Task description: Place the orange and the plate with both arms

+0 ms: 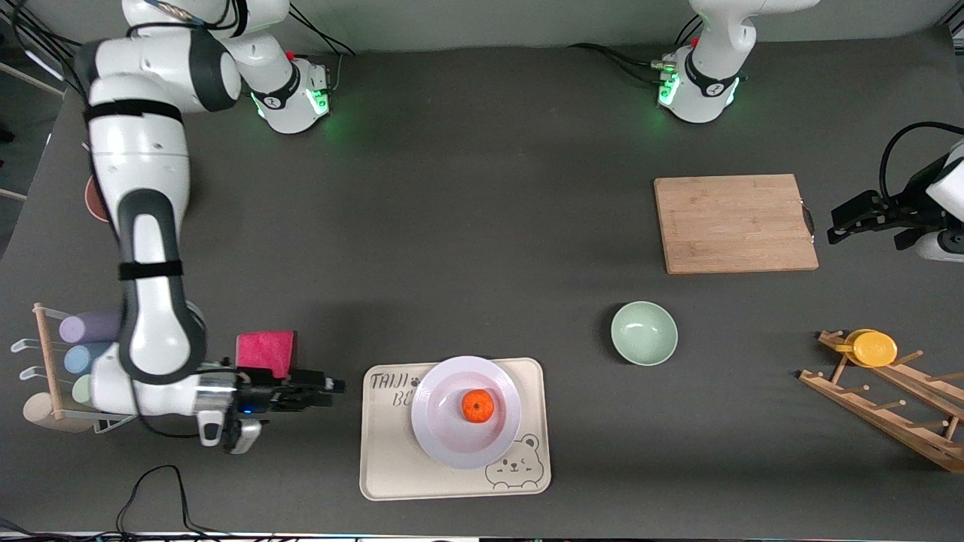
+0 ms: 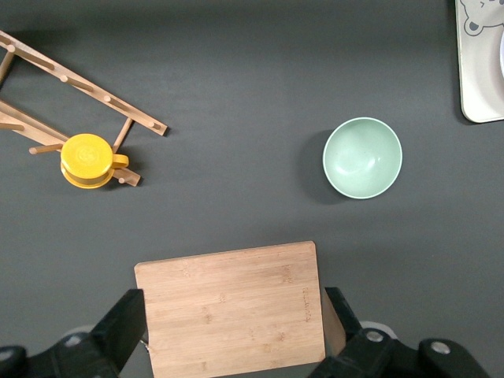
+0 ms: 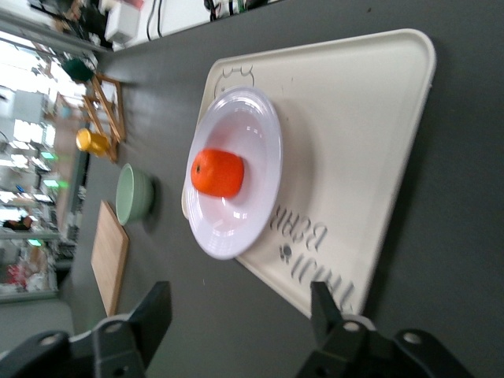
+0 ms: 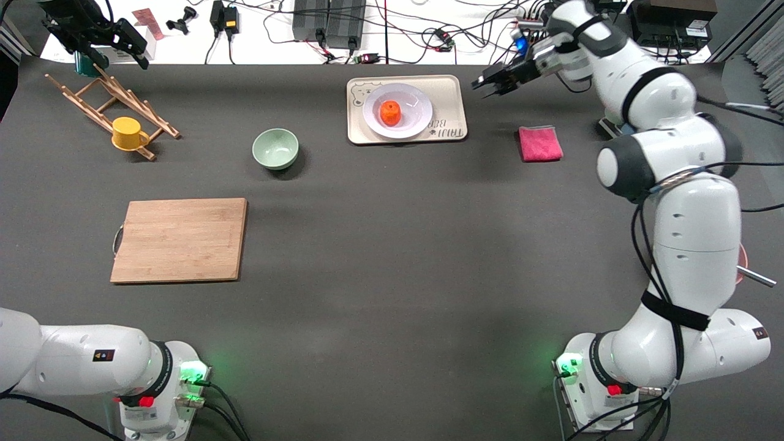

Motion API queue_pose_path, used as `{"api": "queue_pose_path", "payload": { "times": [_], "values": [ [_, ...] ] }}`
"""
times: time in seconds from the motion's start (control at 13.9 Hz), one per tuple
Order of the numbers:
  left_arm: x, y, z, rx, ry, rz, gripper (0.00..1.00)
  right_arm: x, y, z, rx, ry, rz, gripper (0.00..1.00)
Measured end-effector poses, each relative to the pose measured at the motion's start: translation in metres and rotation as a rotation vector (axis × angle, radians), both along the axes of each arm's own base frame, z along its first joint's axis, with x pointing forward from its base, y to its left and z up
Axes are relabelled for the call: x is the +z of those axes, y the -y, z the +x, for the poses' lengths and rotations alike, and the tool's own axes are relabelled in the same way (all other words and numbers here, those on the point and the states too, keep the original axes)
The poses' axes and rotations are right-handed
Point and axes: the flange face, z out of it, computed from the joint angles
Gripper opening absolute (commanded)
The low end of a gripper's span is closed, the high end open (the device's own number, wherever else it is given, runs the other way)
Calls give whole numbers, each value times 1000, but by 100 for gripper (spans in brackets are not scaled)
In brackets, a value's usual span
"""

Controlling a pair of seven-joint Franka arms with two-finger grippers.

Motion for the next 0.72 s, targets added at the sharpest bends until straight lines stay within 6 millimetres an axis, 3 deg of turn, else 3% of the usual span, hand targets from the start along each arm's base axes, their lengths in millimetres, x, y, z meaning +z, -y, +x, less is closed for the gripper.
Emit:
{"api": "queue_pose_path", "payload": {
  "times": [0.22,0.5,0.65,0.72],
  "values": [
    [-1,-1,0,2,-3,0,100,91,34,-24,68,18,-223,100],
    [-1,-2,0,4,-3,0,100,231,61,-90,1,-90,-523,100],
    [-1,2,0,-2,-3,0,100,278,72,-120,-28,-97,-629,100],
    [-1,2,0,-2,-4,0,100,292,77,-129,-49,-101,-677,100]
  ]
}}
